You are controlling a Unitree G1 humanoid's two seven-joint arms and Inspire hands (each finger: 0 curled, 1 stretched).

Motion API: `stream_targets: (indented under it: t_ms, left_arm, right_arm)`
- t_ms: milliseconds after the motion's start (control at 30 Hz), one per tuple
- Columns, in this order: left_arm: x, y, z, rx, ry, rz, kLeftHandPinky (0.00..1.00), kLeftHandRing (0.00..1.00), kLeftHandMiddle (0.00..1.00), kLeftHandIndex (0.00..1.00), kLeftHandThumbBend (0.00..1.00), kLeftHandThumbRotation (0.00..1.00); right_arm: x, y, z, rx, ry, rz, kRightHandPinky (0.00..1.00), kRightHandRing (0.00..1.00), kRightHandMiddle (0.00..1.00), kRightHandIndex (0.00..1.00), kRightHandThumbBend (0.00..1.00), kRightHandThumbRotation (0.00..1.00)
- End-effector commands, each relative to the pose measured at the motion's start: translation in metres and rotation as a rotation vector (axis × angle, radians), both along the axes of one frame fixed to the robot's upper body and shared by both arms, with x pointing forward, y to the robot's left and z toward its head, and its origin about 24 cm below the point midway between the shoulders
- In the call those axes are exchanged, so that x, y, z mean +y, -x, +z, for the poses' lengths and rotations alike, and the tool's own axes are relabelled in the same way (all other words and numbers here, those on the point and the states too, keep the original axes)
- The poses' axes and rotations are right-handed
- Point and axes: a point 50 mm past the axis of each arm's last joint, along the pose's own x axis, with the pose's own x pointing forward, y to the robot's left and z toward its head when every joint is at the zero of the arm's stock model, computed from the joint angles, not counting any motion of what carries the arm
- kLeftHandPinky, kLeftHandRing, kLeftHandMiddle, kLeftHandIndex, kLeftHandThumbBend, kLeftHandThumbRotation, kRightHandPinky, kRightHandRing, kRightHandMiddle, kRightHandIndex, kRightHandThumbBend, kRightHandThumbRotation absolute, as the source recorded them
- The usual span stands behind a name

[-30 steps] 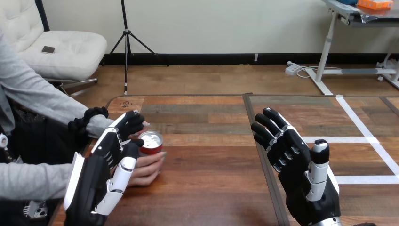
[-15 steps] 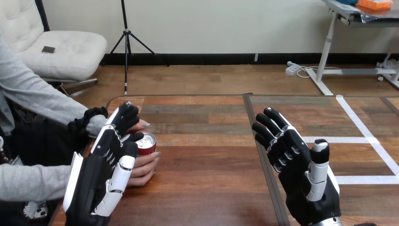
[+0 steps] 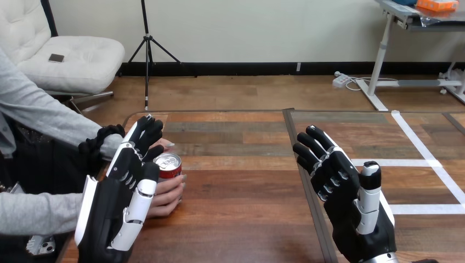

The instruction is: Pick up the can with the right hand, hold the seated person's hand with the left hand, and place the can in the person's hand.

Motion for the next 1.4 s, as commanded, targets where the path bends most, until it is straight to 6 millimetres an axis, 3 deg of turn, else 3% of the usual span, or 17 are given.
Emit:
stream_targets:
  t_ms: [0, 433, 1367]
  left_arm:
    - [-0.0044, -0.0061, 0.0151, -0.067, 0.019, -0.01, 0.87, 0.9, 0.89, 0.9, 0.35, 0.81]
    - [-0.0046, -0.0069, 0.014, -0.069, 0.018, -0.026, 0.86, 0.89, 0.88, 0.9, 0.3, 0.82]
    - [-0.0002, -0.0127, 0.0145, -0.083, 0.003, -0.012, 0.83, 0.88, 0.89, 0.9, 0.3, 0.84]
  right_arm:
    - [0.0039, -0.0122, 0.0177, -0.082, -0.004, 0.022, 0.97, 0.92, 0.92, 0.91, 0.87, 1.0]
    - [0.004, -0.0105, 0.0165, -0.067, 0.005, 0.039, 0.96, 0.92, 0.91, 0.9, 0.88, 1.0]
    - [0.0057, -0.0121, 0.0183, -0.066, 0.019, 0.055, 0.91, 0.91, 0.92, 0.91, 0.86, 1.0]
